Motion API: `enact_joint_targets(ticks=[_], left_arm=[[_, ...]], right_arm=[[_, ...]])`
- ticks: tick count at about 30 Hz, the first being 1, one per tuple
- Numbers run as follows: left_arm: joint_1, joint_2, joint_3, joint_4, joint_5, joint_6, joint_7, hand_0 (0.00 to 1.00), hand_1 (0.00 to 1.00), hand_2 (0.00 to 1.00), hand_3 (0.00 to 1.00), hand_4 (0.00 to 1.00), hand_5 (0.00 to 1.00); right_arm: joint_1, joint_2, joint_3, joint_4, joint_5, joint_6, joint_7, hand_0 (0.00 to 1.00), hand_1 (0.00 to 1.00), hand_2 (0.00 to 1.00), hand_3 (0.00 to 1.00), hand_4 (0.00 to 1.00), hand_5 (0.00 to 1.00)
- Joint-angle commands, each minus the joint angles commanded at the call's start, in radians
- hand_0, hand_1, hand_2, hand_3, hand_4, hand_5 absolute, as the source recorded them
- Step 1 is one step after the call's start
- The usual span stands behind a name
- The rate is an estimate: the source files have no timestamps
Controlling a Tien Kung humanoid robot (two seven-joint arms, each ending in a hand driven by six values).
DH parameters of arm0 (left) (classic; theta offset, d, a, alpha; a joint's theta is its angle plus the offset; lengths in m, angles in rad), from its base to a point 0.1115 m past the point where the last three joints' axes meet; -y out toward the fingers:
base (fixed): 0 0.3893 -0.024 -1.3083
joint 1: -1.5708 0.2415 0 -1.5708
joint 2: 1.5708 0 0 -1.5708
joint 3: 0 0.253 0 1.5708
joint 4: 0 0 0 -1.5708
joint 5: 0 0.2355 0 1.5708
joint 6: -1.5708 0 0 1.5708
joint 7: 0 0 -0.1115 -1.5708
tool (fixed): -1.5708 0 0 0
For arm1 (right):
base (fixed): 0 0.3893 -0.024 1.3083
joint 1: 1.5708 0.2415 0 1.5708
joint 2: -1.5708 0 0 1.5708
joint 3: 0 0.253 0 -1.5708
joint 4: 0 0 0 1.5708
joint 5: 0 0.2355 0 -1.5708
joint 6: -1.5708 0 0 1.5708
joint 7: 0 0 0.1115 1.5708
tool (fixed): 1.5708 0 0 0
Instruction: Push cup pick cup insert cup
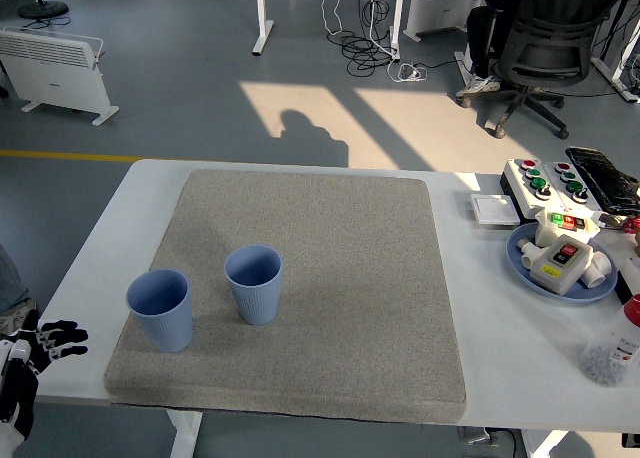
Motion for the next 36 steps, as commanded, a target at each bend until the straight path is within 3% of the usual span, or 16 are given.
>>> enact_joint_targets(ticks=[2,6,12,25,36], left_arm=[[-0.003,0.001,0.006,0.002,0.002,-0.001,0.002,0.485,0.538,0.504,0.441,0.645,0.998],[-0.034,-0.001,0.047,0.012,0.091,0.003,0.016,0.514,0.552,0.512,0.449,0.644,0.998],[-0.063,0.011,0.076,0.044,0.2,-0.028,0.058,0.528,0.56,0.514,0.453,0.644,0.998],[-0.148,0.032,0.107,0.113,0.265,-0.075,0.1,0.566,0.572,0.525,0.487,0.652,0.998],[-0.166,0.04,0.133,0.141,0.267,-0.078,0.102,0.614,0.59,0.531,0.506,0.669,0.998]], right_arm=[[0.0,0.0,0.0,0.0,0.0,0.0,0.0,0.686,0.616,0.649,0.55,0.096,0.419],[0.003,0.0,0.004,0.0,0.002,0.0,0.001,0.686,0.616,0.648,0.55,0.096,0.419],[0.006,-0.002,0.011,0.0,-0.004,0.0,0.0,0.686,0.616,0.647,0.55,0.095,0.419],[0.013,-0.002,0.023,0.0,-0.02,0.0,-0.003,0.686,0.616,0.644,0.55,0.096,0.414],[0.014,-0.003,0.03,0.0,-0.026,-0.001,-0.005,0.686,0.616,0.643,0.551,0.097,0.415]])
